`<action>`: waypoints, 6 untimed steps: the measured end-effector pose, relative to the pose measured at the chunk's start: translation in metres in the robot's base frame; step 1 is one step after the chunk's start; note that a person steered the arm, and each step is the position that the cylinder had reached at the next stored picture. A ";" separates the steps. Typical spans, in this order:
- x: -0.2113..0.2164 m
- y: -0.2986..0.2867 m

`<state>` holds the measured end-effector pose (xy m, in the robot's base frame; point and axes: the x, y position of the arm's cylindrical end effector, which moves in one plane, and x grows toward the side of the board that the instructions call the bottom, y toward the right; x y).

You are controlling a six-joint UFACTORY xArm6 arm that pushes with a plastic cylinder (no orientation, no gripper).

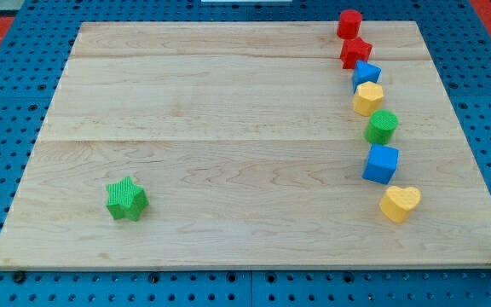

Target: Move the green star slightly to right

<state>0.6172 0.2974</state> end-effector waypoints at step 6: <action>-0.016 -0.467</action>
<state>0.6010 -0.1691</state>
